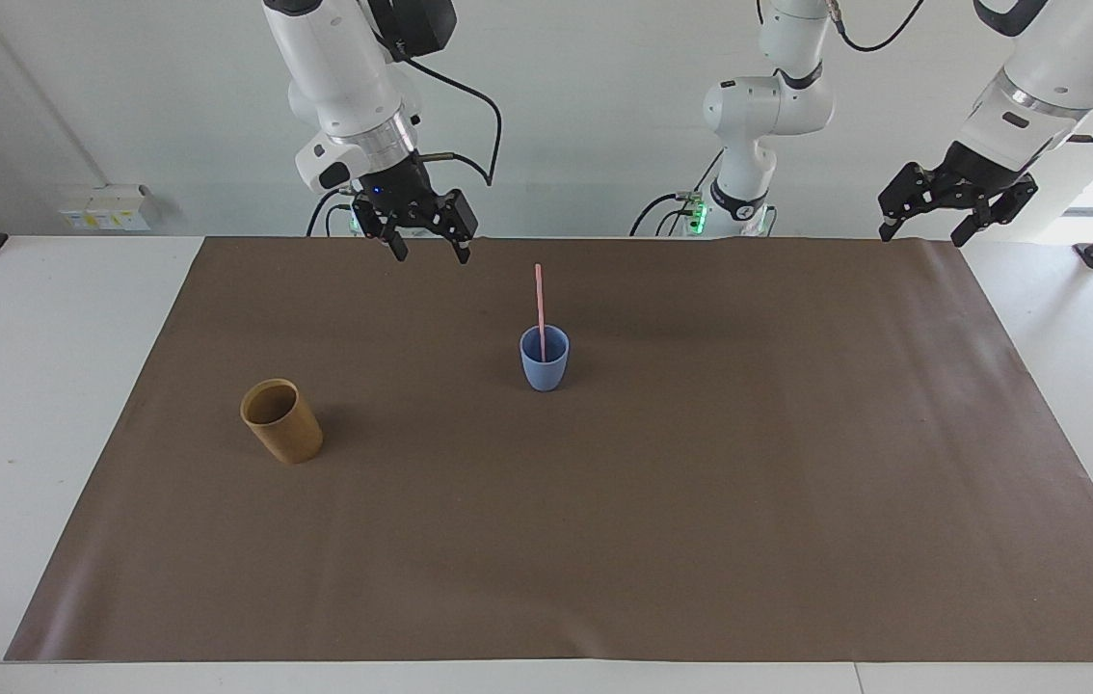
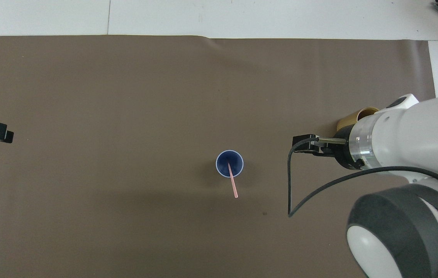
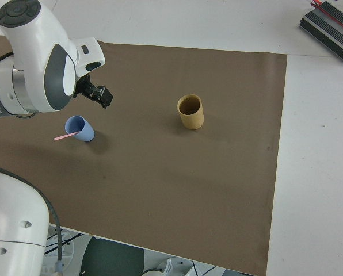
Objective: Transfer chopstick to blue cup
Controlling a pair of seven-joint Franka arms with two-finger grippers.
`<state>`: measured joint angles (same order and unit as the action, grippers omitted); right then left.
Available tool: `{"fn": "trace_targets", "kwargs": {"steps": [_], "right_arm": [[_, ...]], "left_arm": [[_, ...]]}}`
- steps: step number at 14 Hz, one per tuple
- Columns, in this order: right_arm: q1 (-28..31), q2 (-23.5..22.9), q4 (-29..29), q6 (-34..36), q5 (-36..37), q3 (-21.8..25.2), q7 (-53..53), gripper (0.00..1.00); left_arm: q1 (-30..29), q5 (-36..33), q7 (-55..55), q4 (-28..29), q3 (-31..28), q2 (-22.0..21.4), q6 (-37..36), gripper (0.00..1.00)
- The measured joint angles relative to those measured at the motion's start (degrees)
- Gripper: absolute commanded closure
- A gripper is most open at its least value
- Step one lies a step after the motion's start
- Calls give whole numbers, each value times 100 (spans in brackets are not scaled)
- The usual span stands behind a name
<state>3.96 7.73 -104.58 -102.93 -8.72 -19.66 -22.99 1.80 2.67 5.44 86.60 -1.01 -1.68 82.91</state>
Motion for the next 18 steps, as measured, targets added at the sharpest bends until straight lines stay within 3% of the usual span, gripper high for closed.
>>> {"fn": "trace_targets", "kwargs": {"steps": [5, 9, 13, 18], "right_arm": [[15, -36, 382, 76, 453, 15, 11, 0], [-28, -441, 1299, 833, 1230, 58, 124, 0], [-568, -850, 1960, 1157, 1386, 882, 707, 0], [-684, -916, 2081, 1387, 1310, 1229, 1029, 0]], "left_arm": [[0, 0, 0, 0, 0, 0, 0, 0], [0, 0, 0, 0, 0, 0, 0, 0], [0, 0, 0, 0, 0, 0, -1, 0], [0, 0, 0, 0, 0, 0, -1, 0]]}}
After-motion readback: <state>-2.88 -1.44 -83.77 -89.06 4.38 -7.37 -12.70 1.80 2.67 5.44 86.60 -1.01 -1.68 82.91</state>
